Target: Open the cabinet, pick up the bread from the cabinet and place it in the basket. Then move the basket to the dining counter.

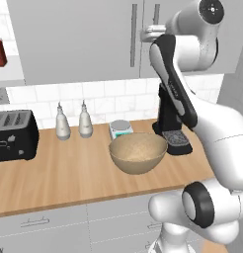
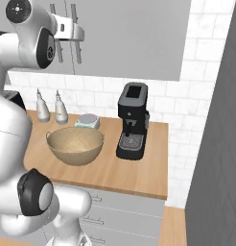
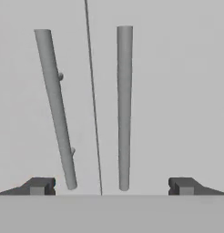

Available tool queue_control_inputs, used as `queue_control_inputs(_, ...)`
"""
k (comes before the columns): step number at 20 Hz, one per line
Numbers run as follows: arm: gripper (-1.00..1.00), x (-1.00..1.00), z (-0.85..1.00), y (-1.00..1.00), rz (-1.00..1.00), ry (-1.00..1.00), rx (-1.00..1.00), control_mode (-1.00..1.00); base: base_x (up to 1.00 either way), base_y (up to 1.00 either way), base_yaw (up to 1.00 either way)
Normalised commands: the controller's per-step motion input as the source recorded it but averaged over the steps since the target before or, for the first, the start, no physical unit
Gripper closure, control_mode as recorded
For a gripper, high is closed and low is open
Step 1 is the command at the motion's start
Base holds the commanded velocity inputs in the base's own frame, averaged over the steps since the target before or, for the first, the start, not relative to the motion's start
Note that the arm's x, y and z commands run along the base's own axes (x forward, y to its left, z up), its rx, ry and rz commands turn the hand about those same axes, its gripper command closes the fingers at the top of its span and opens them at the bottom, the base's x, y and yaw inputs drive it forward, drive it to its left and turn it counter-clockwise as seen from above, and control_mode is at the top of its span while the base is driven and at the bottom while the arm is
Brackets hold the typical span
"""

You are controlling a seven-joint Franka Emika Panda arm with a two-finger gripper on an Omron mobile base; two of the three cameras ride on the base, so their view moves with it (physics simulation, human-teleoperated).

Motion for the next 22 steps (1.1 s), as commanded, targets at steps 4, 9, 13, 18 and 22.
queue_control_inputs(4, -1.0, 0.41, 0.06, 0.11, -0.04, 0.0, -0.08, -1.0, 0.0, 0.0, 0.0)
queue_control_inputs(9, -1.0, 0.23, 0.0, -0.26, -0.06, 0.0, 0.0, -1.0, 0.0, 0.0, 0.0)
queue_control_inputs(13, -1.0, 0.2, -0.01, -0.23, -0.11, 0.0, -0.01, -1.0, 0.0, 0.0, 0.0)
queue_control_inputs(18, -1.0, 0.39, 0.0, 0.22, -0.06, 0.0, 0.0, -1.0, 0.0, 0.0, 0.0)
queue_control_inputs(22, -1.0, 0.18, 0.0, 0.2, 0.0, 0.0, 0.0, -1.0, 0.0, 0.0, 0.0)
